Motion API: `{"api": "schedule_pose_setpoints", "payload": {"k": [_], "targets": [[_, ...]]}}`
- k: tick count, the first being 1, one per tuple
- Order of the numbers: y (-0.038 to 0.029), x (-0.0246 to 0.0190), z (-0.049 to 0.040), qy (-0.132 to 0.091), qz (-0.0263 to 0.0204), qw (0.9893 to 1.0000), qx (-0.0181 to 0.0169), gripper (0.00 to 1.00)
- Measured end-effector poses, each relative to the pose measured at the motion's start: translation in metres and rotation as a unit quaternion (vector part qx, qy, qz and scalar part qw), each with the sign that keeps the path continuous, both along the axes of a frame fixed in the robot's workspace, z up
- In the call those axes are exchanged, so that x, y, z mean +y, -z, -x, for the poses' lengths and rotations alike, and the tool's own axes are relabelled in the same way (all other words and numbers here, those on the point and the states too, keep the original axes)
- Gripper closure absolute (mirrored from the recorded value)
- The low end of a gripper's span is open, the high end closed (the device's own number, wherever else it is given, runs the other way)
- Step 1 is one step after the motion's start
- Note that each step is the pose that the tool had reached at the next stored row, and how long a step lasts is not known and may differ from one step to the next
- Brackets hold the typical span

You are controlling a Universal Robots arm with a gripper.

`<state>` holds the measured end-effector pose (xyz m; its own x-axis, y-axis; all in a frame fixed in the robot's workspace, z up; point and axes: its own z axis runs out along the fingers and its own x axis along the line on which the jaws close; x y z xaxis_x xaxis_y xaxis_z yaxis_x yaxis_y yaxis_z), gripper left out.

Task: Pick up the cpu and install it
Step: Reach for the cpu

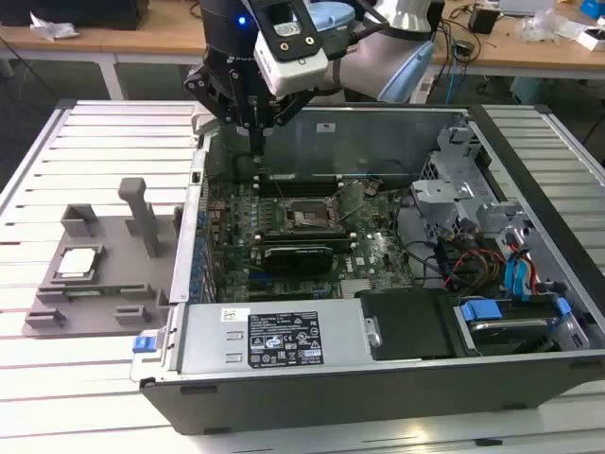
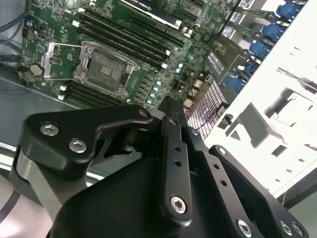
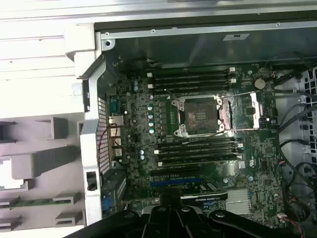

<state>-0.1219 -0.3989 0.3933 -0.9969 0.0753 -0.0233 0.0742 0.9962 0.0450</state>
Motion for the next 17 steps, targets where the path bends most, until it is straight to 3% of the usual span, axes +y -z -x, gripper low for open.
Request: {"api": "schedule_pose_setpoints", "payload": {"k": [9,17], "targets": [[0.0,0.0,0.0228,0.0,0.0,1.0,0.0,0.89],[0.0003,0.0,0.0705,0.0,0.0,1.0,0.0,0.89]]}}
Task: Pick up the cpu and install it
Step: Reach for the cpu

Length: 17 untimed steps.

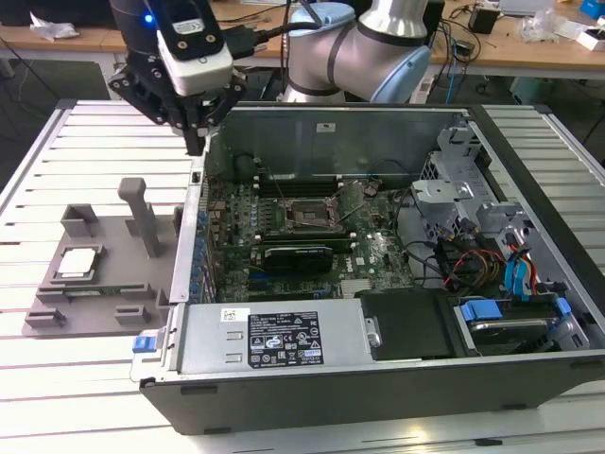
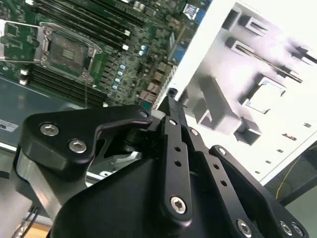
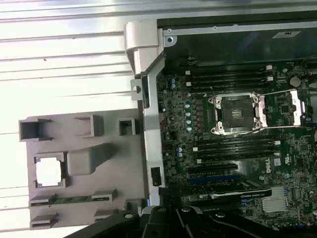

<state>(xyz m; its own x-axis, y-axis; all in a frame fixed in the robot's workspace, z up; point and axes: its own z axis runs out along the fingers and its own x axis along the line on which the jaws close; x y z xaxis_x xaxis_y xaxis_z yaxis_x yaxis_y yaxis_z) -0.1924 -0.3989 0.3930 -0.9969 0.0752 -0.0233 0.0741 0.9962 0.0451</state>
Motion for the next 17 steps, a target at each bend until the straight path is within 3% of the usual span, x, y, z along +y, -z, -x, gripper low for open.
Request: {"api": "schedule_pose_setpoints", "payload": {"k": [4,9,12,16,17], "targets": [[0.0004,0.0,0.0239,0.0,0.0,1.0,0.0,0.89],[0.0008,0.0,0.0437,0.0,0.0,1.0,0.0,0.89],[0.0011,0.0,0.0619,0.0,0.0,1.0,0.0,0.89],[0.0014,0.0,0.0729,0.0,0.0,1.0,0.0,0.89],[0.0016,0.0,0.0793,0.0,0.0,1.0,0.0,0.89]]}}
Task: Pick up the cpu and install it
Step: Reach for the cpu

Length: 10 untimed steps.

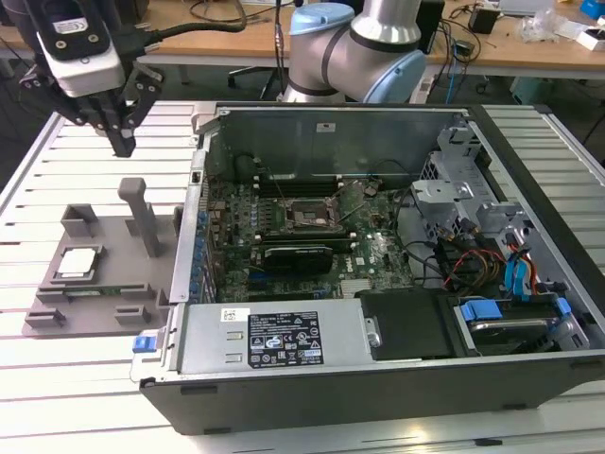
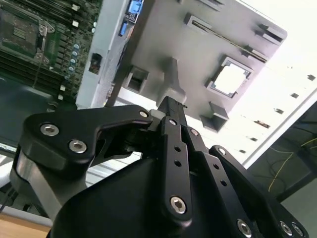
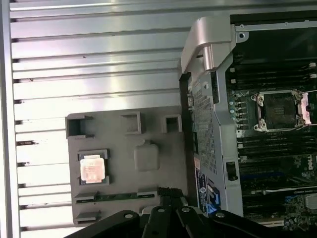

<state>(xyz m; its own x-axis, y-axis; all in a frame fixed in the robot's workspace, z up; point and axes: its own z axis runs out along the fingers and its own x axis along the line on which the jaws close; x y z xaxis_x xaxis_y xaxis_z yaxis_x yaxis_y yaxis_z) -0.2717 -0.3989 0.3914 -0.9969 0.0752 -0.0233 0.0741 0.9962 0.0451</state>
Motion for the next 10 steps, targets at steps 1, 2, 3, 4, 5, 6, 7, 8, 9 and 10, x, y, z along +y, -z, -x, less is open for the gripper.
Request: {"api": "schedule_pose_setpoints", "payload": {"k": [1,2,3,4,5,6,7,8,9,10], "targets": [[0.0001,0.0,0.0044,0.0,0.0,1.0,0.0,0.89],[0.0003,0.0,0.0119,0.0,0.0,1.0,0.0,0.89],[0.0003,0.0,0.0151,0.0,0.0,1.0,0.0,0.89],[0.0005,0.0,0.0189,0.0,0.0,1.0,0.0,0.89],[0.0007,0.0,0.0244,0.0,0.0,1.0,0.0,0.89],[0.0008,0.0,0.0296,0.0,0.0,1.0,0.0,0.89],[0.0009,0.0,0.0359,0.0,0.0,1.0,0.0,0.89],[0.001,0.0,0.04,0.0,0.0,1.0,0.0,0.89],[0.0011,0.0,0.0435,0.0,0.0001,1.0,0.0,0.89],[0.0012,0.0,0.0461,0.0,0.0,1.0,0.0,0.89]]}}
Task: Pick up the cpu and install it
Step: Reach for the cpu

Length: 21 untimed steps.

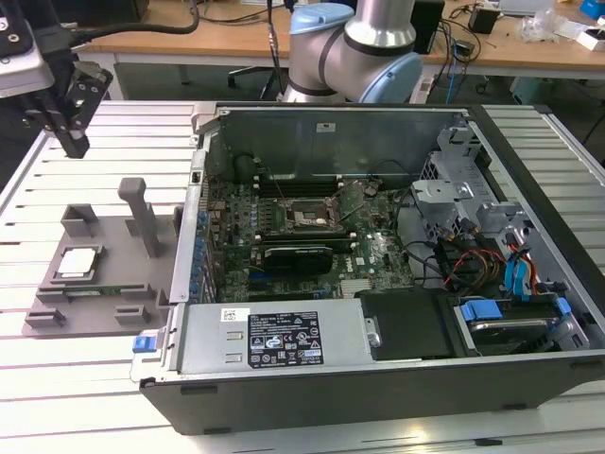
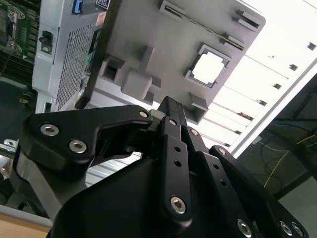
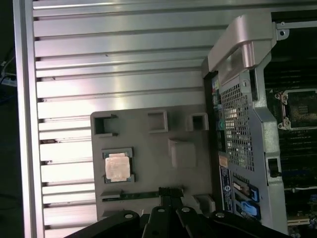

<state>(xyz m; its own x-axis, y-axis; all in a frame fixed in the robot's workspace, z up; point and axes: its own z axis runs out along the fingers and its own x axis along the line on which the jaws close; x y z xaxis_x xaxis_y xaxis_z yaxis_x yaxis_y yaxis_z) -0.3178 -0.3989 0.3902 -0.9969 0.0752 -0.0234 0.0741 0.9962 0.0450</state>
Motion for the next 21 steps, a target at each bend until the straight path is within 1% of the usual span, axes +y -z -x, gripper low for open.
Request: {"api": "schedule_pose_setpoints", "payload": {"k": [1,3,4,8,9,12,14,15,19,21], "targets": [[0.0001,0.0,0.0045,0.0,0.0,1.0,0.0,0.89],[0.0002,0.0,0.0096,0.0,0.0,1.0,0.0,0.89],[0.0003,0.0,0.0143,0.0,0.0,1.0,0.0001,0.89],[0.0006,0.0,0.0266,0.0,0.0,1.0,0.0,0.89],[0.0007,0.0,0.0314,0.0,0.0,1.0,0.0,0.89],[0.001,0.0,0.0399,0.0,0.0,1.0,0.0,0.89],[0.0013,0.0,0.0503,0.0,0.0001,1.0,0.0,0.89],[0.0015,0.0,0.0542,0.0,0.0001,1.0,0.0001,0.89],[0.002,0.0,0.0654,0.0,0.0,1.0,0.0,0.89],[0.0021,0.0,0.0688,0.0,0.0,1.0,0.0,0.89]]}}
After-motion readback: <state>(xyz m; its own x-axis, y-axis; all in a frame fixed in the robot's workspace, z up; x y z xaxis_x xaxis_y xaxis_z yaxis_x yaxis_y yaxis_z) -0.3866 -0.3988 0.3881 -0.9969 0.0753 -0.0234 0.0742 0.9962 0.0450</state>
